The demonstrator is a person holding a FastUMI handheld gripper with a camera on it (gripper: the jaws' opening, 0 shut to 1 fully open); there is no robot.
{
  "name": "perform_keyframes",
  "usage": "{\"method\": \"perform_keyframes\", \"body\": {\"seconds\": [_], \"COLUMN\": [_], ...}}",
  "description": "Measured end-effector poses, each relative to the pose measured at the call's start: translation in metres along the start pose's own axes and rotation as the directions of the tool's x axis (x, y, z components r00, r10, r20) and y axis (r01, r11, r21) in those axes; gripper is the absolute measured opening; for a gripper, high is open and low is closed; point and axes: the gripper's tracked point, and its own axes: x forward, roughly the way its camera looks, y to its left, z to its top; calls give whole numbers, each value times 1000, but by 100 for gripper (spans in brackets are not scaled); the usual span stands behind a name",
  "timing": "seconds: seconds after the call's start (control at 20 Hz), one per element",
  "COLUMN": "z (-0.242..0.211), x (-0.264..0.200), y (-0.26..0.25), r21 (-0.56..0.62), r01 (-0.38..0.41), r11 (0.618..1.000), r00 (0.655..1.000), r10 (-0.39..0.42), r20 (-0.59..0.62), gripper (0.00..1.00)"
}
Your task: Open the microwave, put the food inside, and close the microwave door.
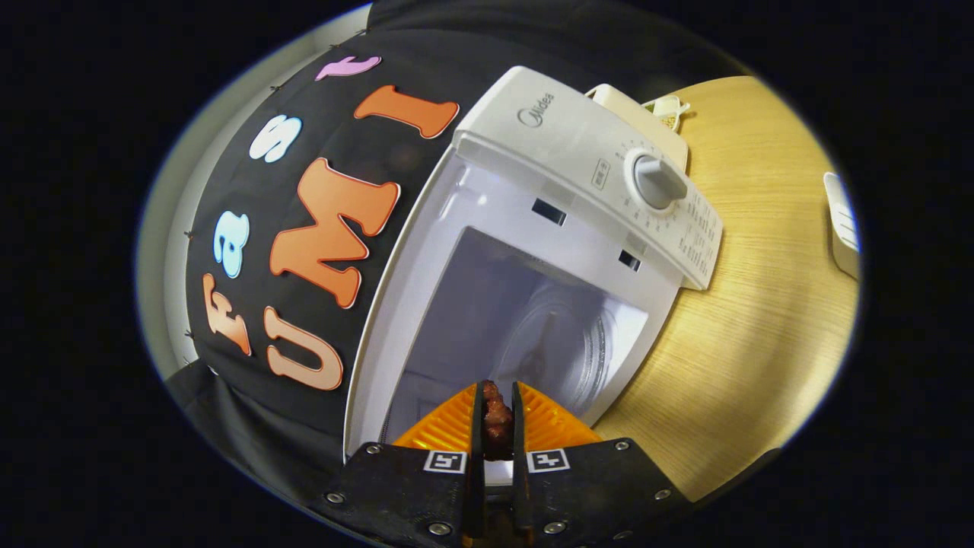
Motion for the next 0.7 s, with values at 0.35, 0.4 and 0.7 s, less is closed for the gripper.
{"method": "perform_keyframes", "body": {"seconds": [0.35, 0.4, 0.7], "z": [-21, -24, -33], "x": [56, 62, 74], "y": [-13, -16, -26], "r21": [-7, -20, -81], "r01": [93, 112, 170], "r11": [996, 994, 982], "r00": [996, 994, 985], "r10": [-93, -112, -168], "r20": [14, 15, 26], "gripper": [14, 14, 28]}}
